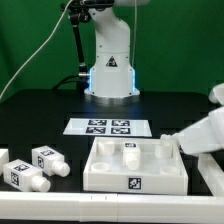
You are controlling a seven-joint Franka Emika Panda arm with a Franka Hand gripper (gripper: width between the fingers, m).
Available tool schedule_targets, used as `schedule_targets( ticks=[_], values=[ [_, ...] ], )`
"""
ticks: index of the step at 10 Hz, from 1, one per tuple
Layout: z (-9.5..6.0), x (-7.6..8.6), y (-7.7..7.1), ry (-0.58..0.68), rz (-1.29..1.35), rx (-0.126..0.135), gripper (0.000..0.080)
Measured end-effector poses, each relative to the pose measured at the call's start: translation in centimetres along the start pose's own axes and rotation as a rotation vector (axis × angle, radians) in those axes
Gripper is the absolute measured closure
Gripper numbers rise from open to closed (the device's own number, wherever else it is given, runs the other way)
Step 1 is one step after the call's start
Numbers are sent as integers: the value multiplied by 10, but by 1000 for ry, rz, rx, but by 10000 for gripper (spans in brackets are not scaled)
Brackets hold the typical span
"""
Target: Assemble one leg
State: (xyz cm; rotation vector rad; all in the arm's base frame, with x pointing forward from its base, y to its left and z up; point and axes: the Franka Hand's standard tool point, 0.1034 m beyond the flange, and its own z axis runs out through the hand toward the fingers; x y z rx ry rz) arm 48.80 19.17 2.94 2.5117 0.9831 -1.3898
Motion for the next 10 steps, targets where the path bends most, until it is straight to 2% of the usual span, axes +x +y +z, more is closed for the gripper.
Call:
schedule_targets(
  ticks=[3, 5, 10],
  values=[
    [10, 6, -1, 34, -10, -10, 150],
    [16, 3, -4, 28, -10, -12, 150],
    [18, 2, -4, 29, -10, -15, 150]
  ],
)
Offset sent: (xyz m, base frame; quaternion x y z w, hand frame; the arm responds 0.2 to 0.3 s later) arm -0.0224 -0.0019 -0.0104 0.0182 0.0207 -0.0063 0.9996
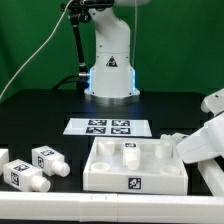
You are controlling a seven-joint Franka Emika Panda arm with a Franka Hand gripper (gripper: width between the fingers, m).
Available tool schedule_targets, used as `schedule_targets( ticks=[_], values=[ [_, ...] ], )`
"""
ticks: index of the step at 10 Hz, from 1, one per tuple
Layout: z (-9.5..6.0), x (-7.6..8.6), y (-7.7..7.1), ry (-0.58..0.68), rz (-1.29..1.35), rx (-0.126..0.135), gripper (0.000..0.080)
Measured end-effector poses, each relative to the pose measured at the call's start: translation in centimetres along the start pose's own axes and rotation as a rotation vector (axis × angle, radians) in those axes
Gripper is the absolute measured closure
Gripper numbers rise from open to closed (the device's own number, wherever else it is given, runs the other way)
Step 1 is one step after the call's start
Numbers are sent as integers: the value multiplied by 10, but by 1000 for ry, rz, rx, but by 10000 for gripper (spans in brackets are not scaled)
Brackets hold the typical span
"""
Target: Assemble one leg
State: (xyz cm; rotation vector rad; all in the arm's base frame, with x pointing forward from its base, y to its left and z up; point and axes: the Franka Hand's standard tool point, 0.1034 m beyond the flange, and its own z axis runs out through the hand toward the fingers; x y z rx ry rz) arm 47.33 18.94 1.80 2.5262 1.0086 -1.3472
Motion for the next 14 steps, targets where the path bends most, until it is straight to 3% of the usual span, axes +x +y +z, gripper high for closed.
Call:
schedule_targets(
  ticks=[3, 7, 9, 10, 11, 13, 14],
  values=[
    [14, -2, -5, 29, -11, -17, 150],
    [20, -2, -6, 23, -13, -14, 150],
    [20, -3, -6, 23, -13, -14, 416],
    [20, -3, -6, 22, -13, -13, 416],
    [20, -3, -5, 22, -15, -13, 512],
    [18, -6, -1, 20, -28, -6, 512],
    [11, -18, 3, 4, -31, 5, 512]
  ],
)
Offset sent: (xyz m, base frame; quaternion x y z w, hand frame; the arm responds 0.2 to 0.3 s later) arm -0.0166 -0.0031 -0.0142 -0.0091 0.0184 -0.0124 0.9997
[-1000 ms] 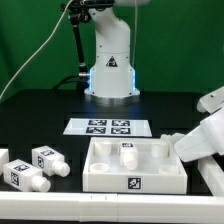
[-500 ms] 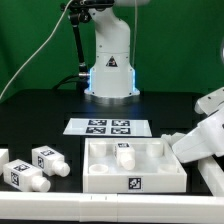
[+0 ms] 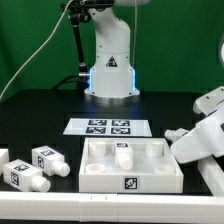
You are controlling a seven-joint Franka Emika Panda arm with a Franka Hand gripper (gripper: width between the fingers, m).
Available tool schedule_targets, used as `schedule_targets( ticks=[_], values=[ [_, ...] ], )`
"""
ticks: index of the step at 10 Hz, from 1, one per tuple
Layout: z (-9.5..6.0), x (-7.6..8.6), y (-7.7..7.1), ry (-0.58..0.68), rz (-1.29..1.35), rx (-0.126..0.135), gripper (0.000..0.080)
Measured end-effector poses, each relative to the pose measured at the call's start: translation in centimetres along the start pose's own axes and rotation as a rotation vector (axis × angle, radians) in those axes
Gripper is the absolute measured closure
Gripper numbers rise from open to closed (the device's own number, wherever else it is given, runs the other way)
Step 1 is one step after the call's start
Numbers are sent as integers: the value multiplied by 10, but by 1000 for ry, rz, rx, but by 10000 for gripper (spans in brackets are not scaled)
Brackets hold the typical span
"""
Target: Assemble one leg
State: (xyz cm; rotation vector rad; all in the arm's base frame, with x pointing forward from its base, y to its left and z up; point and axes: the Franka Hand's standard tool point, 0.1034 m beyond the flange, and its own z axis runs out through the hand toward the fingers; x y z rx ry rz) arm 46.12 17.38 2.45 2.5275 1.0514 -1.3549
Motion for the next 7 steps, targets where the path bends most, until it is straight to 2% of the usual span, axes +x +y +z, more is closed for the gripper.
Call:
schedule_targets(
  ticks=[1, 3, 4, 5, 7],
  values=[
    [-12, -18, 7, -7, 2, 14, 512],
    [-39, -67, 21, -23, 25, 42, 512],
    [-45, -74, 25, -11, 33, 46, 512],
    [-46, -63, 29, 62, 35, 25, 512],
    [-53, -62, 36, 200, 51, -1, 512]
  ],
)
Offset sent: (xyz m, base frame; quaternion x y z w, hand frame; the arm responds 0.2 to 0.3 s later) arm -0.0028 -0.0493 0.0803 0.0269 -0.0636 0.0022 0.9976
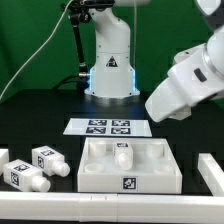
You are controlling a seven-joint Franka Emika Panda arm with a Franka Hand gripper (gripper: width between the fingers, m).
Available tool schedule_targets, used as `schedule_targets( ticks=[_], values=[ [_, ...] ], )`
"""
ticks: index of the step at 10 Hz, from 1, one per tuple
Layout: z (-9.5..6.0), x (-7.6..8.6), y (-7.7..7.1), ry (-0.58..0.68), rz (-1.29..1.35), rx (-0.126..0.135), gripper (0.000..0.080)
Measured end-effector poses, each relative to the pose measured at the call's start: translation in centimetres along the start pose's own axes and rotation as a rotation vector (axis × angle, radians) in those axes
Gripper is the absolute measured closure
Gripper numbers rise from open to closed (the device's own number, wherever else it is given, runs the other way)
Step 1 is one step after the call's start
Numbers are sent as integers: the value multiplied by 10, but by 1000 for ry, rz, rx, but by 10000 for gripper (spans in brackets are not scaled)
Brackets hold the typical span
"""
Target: Assemble one leg
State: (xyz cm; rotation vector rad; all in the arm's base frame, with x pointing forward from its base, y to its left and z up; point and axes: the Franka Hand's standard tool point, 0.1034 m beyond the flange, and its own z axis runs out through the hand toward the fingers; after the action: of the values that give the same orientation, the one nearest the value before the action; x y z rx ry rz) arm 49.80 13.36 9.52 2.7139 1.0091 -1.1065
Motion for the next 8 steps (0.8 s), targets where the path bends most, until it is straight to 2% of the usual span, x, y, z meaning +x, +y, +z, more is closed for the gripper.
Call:
schedule_targets(
  ticks=[1, 2, 3, 4, 5, 6, 7, 8],
  values=[
    [1, -1, 2, 36, 4, -10, 512],
    [-3, 5, 7, 131, 13, -27, 512],
    [-6, 4, 12, 198, 19, -36, 512],
    [-13, -7, 26, 214, 31, -36, 512],
    [-30, -15, 40, 285, 72, -24, 512],
    [-41, -31, 48, 323, 95, -24, 512],
    [-43, -37, 51, 351, 88, -36, 512],
    [-46, -30, 55, 435, 97, -50, 512]
  ],
)
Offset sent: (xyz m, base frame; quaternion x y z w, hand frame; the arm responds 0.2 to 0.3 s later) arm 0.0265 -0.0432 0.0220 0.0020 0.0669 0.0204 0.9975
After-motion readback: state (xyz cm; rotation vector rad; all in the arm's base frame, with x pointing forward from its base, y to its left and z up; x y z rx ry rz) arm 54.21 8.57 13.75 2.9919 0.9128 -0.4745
